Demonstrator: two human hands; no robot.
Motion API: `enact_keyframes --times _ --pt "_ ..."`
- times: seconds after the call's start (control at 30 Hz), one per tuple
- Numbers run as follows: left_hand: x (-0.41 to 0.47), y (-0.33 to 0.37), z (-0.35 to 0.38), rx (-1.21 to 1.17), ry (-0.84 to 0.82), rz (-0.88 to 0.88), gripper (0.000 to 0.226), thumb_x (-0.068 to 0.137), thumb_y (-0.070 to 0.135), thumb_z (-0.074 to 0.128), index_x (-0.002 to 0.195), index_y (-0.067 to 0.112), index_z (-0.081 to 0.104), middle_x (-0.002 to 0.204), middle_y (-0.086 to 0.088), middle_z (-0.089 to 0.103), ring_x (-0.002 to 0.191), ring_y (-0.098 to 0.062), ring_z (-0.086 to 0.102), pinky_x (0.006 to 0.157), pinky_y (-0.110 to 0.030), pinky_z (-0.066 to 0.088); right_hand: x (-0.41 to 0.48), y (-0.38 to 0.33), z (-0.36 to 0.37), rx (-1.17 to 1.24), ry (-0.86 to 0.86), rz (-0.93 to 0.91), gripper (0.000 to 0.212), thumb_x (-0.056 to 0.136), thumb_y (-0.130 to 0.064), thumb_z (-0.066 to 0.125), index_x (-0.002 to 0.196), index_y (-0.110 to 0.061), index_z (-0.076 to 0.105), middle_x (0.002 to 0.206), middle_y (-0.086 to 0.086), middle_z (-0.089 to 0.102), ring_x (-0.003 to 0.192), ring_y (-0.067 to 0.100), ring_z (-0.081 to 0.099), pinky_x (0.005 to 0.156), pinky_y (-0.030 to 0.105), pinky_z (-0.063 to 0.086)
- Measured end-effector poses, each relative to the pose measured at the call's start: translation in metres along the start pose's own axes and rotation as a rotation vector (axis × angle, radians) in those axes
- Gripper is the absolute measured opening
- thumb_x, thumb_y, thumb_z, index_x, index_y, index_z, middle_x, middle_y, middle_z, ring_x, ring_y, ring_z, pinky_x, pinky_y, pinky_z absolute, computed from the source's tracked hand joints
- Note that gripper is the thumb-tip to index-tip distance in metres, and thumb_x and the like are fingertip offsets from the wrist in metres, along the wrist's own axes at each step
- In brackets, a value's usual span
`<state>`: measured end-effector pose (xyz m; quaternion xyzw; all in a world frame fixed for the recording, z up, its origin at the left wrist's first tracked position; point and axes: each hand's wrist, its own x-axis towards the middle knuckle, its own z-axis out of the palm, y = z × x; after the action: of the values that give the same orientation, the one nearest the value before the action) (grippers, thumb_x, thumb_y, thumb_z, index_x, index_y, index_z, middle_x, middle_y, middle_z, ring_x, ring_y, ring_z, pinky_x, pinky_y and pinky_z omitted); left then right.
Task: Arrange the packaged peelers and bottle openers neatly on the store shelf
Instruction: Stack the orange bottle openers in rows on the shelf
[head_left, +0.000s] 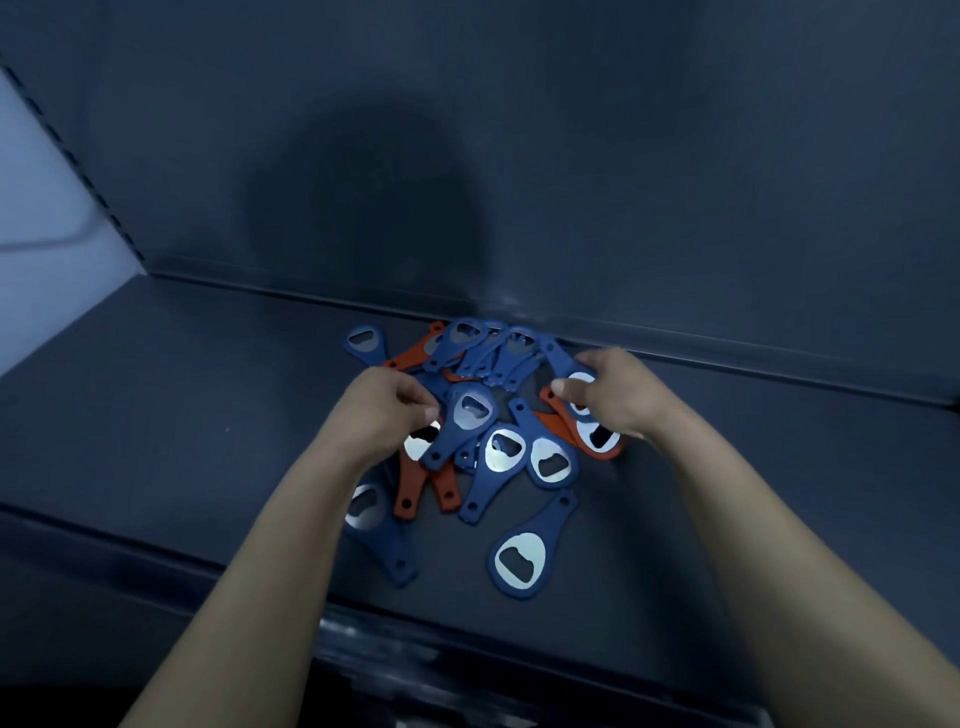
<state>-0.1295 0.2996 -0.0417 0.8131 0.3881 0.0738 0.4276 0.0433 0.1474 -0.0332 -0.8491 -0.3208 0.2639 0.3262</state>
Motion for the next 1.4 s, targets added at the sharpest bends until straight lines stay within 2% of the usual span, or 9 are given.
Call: enact_keyframes --times 0.2,0.27,0.37,0.47,0.63,0.93,1.03,1.2,1.4 --pt "-0.005 -0.002 0.003 -0.117 0.169 0.049 0.014 0.092 0.011 0.054 0.080 0.014 0.060 0.073 0.000 0.063 0.066 -0.008 0.059 0.057 -0.022 0.039 0.001 0.014 -0.007 0.080 0.117 0.089 0.012 0.089 -0.015 0.059 0.077 -0.012 0.061 0.064 0.011 0.061 0.053 0.020 0.058 0.057 0.027 0.051" --pt "-0.007 -0.001 0.007 -0.133 0.187 0.057 0.012 0.091 0.012 0.055 0.081 0.016 0.061 0.072 -0.001 0.065 0.061 -0.004 0.058 0.057 -0.020 0.038 0.002 0.018 -0.007 -0.032 0.145 0.092 0.012 0.087 -0.015 0.061 0.098 -0.014 0.065 0.086 0.013 0.068 0.077 0.024 0.065 0.073 0.033 0.054" --pt "-0.011 0.000 0.013 -0.120 0.205 0.026 0.012 0.088 0.017 0.063 0.099 0.018 0.061 0.081 0.003 0.063 0.071 -0.008 0.057 0.059 -0.018 0.038 -0.001 0.019 -0.006 -0.293 0.249 0.025 0.043 0.083 -0.019 0.066 0.124 -0.017 0.056 0.127 0.008 0.053 0.120 0.029 0.042 0.101 0.040 0.038" --pt "-0.018 0.003 0.014 0.008 0.169 -0.011 0.047 0.081 0.015 0.070 0.123 0.016 0.049 0.115 0.001 0.055 0.096 -0.014 0.050 0.075 -0.024 0.038 -0.008 0.014 -0.007 -0.293 0.140 -0.047 0.038 0.076 -0.024 0.073 0.112 -0.022 0.062 0.124 0.007 0.052 0.119 0.028 0.037 0.099 0.038 0.038" --pt "-0.022 -0.001 0.014 0.154 0.109 -0.104 0.060 0.075 0.014 0.075 0.128 0.008 0.047 0.127 -0.007 0.050 0.105 -0.020 0.050 0.082 -0.029 0.040 -0.012 0.007 -0.004 -0.583 -0.085 0.013 0.066 0.076 -0.035 0.073 0.132 -0.017 0.044 0.132 0.008 0.045 0.126 0.031 0.033 0.102 0.038 0.036" --pt "-0.023 0.004 0.014 0.130 0.111 -0.183 0.037 0.070 0.013 0.079 0.100 0.008 0.058 0.098 -0.008 0.058 0.084 -0.021 0.054 0.062 -0.028 0.041 -0.013 -0.002 -0.001 -0.523 -0.125 0.050 0.043 0.078 -0.032 0.074 0.112 -0.011 0.062 0.119 0.014 0.054 0.119 0.031 0.041 0.094 0.034 0.039" --pt "-0.021 0.004 0.012 0.125 0.092 -0.182 0.034 0.067 0.015 0.080 0.095 0.010 0.060 0.094 -0.006 0.057 0.081 -0.019 0.052 0.052 -0.025 0.035 -0.009 -0.002 0.001 -0.454 -0.132 0.007 0.035 0.077 -0.030 0.075 0.100 -0.006 0.064 0.103 0.010 0.060 0.098 0.025 0.052 0.078 0.028 0.043" --pt "-0.020 0.005 0.011 0.066 0.053 -0.133 0.028 0.067 0.010 0.079 0.087 0.014 0.059 0.086 0.000 0.055 0.073 -0.011 0.051 0.053 -0.024 0.037 -0.001 -0.008 0.005 -0.228 -0.022 -0.081 0.019 0.084 -0.023 0.069 0.076 -0.010 0.056 0.066 0.001 0.052 0.063 0.019 0.049 0.055 0.025 0.035" --pt "-0.019 0.004 0.009 0.142 0.007 -0.059 0.030 0.071 0.015 0.077 0.088 0.016 0.053 0.093 0.000 0.051 0.087 -0.017 0.049 0.058 -0.026 0.036 0.022 -0.018 0.020 -0.035 0.052 -0.153 0.020 0.091 -0.018 0.060 0.074 -0.016 0.050 0.063 -0.002 0.047 0.062 0.016 0.046 0.054 0.025 0.035"
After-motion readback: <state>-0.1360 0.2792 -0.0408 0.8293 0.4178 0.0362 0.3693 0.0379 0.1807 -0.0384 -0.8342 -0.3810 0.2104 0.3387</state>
